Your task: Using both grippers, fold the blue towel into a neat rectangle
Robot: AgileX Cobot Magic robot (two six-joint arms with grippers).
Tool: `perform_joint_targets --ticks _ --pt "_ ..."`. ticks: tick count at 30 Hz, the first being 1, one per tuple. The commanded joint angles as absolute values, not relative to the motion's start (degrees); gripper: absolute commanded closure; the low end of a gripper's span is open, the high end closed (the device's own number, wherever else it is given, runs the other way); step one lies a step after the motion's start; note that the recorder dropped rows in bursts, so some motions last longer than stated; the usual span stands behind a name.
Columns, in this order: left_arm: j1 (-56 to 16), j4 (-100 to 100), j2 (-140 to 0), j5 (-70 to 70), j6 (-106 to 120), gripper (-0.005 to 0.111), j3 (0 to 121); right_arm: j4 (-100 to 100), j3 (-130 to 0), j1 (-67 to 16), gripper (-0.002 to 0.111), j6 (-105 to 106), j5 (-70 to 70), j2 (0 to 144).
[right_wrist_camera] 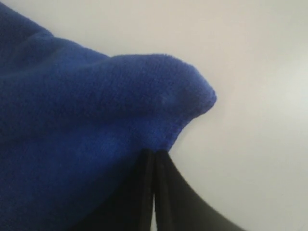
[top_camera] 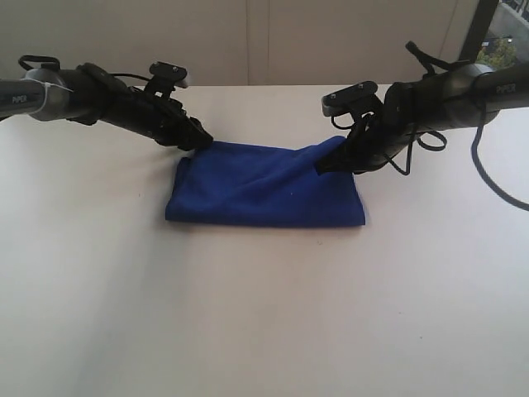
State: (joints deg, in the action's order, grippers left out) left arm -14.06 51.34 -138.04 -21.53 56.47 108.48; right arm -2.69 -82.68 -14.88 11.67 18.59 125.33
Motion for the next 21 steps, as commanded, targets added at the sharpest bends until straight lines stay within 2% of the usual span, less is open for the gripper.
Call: perform_joint_targets --ticks 1,2,4,21 --pt "-14.08 52.06 -137.93 -22.27 57.05 0.082 108.7 -2.43 -82.83 -14.34 0.108 11.68 17.93 125.32" --pt "-14.08 52.06 -137.93 -21.69 57.05 0.095 108.7 -2.43 -82.83 -14.34 0.108 11.68 17.93 125.32" --pt "-14.08 52.06 -137.93 -20.29 57.05 0.107 108.7 -2.43 -82.83 -14.34 0.108 11.68 17.93 125.32" --pt "-13.87 50.68 -135.81 -19.78 56.03 0.107 108.7 -2.43 -82.83 -14.34 0.108 11.68 17.93 125.32"
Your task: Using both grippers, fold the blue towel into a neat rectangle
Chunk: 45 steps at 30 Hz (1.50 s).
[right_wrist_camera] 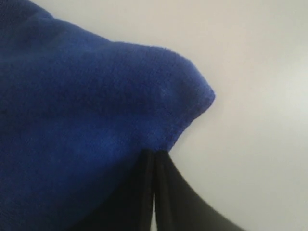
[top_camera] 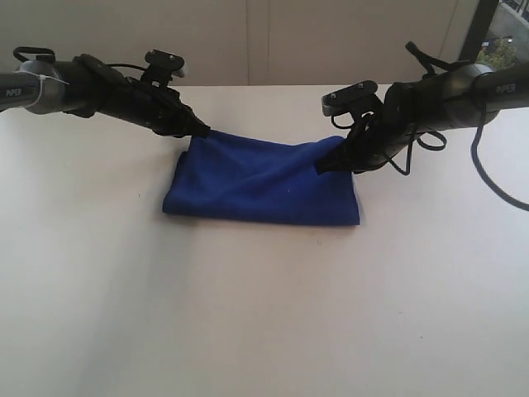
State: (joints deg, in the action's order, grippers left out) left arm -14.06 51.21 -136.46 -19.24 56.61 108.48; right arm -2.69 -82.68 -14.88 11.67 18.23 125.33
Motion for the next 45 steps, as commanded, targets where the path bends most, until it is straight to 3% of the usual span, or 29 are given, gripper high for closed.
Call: perform_joint_targets --ticks 1,35,38,43,45 --pt "-13.87 50.51 -135.81 -19.62 55.59 0.107 108.7 -2.43 -82.83 -14.34 0.108 11.68 17.93 125.32" --pt "-13.89 42.3 -135.74 -17.75 48.01 0.106 108.7 -2.43 -82.83 -14.34 0.108 11.68 18.12 125.32" --pt "-13.89 42.86 -136.4 -17.09 48.01 0.092 108.7 -2.43 -82.83 -14.34 0.108 11.68 18.12 125.32" --pt "-13.89 43.13 -136.61 -15.5 48.3 0.051 108.7 -2.43 -82.83 -14.34 0.108 11.68 18.12 125.32" --pt "-13.89 43.13 -136.61 -14.78 48.3 0.044 108.7 -2.43 -82.83 -14.34 0.108 11.68 18.12 125.32"
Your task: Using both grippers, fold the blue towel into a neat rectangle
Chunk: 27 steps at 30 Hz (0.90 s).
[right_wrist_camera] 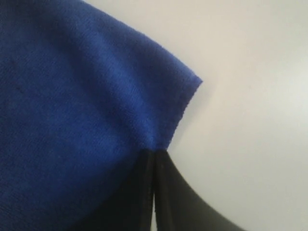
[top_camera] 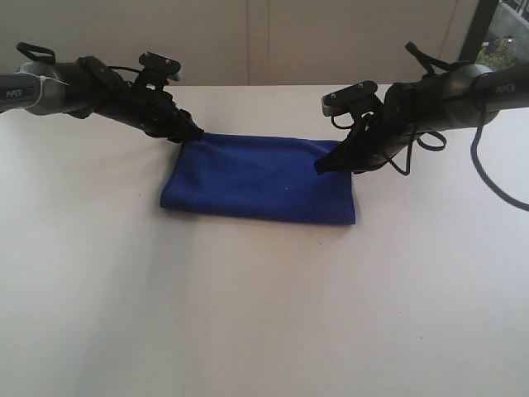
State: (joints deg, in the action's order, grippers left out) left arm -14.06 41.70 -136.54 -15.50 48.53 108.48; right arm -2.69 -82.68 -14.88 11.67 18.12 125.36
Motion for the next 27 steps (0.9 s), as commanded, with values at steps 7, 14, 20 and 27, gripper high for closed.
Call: perform_joint_targets --ticks 7,14,20,27 --pt "-13.78 41.97 -135.63 -15.17 49.82 0.041 108.7 -2.43 -82.83 -14.34 0.108 11.68 16.58 124.1" --pt "-13.78 38.34 -129.97 -22.88 49.68 0.052 108.7 -2.54 -82.64 -14.34 0.108 11.45 17.97 118.21" --pt "-13.78 37.2 -127.25 -29.46 47.65 0.089 108.7 -2.93 -82.64 -14.34 0.108 11.45 23.11 117.99" --pt "-12.62 28.37 -125.96 -40.93 37.06 0.107 108.7 -2.93 -81.3 -14.34 0.108 11.78 30.07 115.01"
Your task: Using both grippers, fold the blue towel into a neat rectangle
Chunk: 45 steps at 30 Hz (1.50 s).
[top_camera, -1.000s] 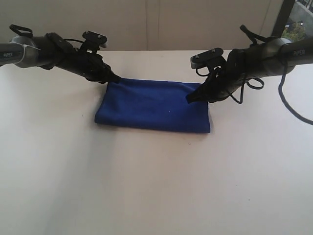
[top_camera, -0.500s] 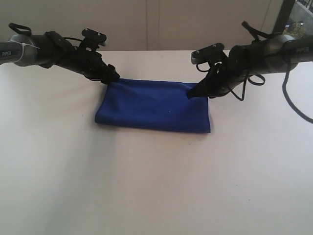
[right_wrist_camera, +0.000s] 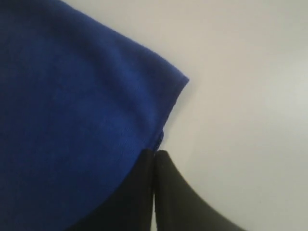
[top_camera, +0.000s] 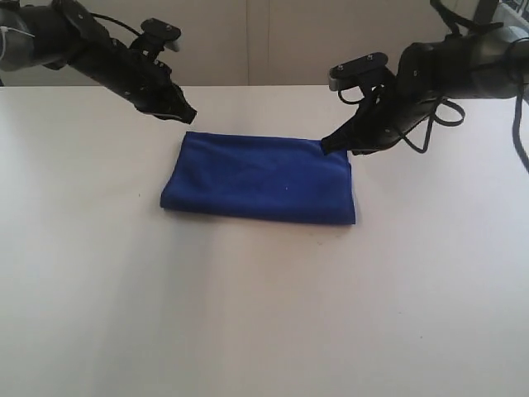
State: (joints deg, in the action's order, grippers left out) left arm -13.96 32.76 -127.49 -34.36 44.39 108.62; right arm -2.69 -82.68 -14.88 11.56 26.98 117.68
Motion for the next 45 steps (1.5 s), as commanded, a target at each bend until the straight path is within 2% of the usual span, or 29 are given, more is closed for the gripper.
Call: perform_joint_targets --ticks 1,8,18,31,45 --pt "-11.96 27.5 -125.74 -42.17 34.78 0.107 108.7 -2.93 -80.14 -14.34 0.108 11.78 30.07 114.19" --pt "-8.76 26.32 -123.88 -46.6 30.64 0.107 102.21 -2.93 -71.21 -14.34 0.108 11.13 26.26 110.09" --pt "-8.76 27.95 -118.08 -31.22 33.21 0.107 85.76 -3.69 -66.6 -14.34 0.108 10.04 21.42 109.12" --pt "-8.76 45.81 -122.92 -33.33 45.15 0.107 84.73 -10.73 -69.16 -14.34 0.108 10.17 21.5 115.81" --pt "-8.76 43.7 -122.69 -47.23 46.13 0.107 84.73 -10.73 -69.16 -14.34 0.108 10.61 20.24 115.81"
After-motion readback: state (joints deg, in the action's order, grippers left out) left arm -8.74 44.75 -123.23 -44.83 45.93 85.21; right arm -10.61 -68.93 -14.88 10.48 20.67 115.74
